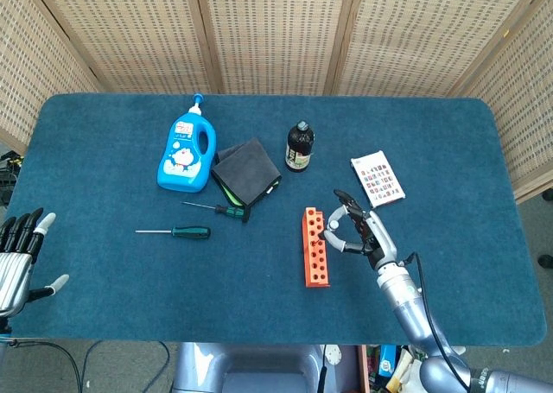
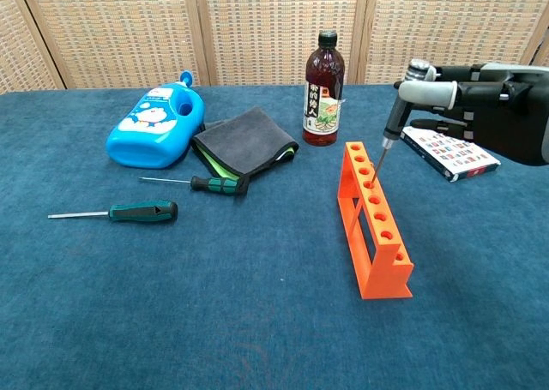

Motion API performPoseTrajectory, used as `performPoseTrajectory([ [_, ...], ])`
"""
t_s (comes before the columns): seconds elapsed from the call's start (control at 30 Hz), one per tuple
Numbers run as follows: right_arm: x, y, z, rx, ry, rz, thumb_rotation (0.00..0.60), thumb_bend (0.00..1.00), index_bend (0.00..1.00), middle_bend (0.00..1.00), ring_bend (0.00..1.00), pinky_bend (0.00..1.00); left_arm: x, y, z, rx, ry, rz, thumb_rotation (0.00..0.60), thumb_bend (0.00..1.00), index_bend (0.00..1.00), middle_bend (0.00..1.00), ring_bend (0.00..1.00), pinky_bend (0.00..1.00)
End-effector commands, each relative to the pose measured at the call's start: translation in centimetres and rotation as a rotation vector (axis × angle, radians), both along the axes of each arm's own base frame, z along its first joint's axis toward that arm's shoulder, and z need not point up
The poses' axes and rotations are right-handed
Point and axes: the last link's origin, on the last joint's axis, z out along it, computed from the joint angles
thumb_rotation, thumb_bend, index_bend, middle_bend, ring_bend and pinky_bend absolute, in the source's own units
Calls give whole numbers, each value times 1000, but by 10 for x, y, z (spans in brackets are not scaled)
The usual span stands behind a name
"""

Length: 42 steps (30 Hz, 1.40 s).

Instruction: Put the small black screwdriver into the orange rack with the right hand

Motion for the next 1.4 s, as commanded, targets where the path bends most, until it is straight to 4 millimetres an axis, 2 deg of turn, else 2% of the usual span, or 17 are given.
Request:
performPoseTrajectory([
  [0.03,-1,1,-3,4,-4,-3,600,291,622,66,0,0,0,0,0,-1,0,0,600,0,0,0,0,0],
  [0.27,-2,4,-13,11,-10,0,600,291,622,66,0,0,0,0,-1,-5,3,0,600,0,0,0,0,0],
  [0.87,1,0,-20,11,-12,10,600,291,623,66,0,0,-1,1,-3,-12,5,4,600,0,0,0,0,0],
  [1.4,-6,4,-30,37,-9,18,600,289,631,66,0,0,-1,2,-4,-17,8,4,600,0,0,0,0,0],
])
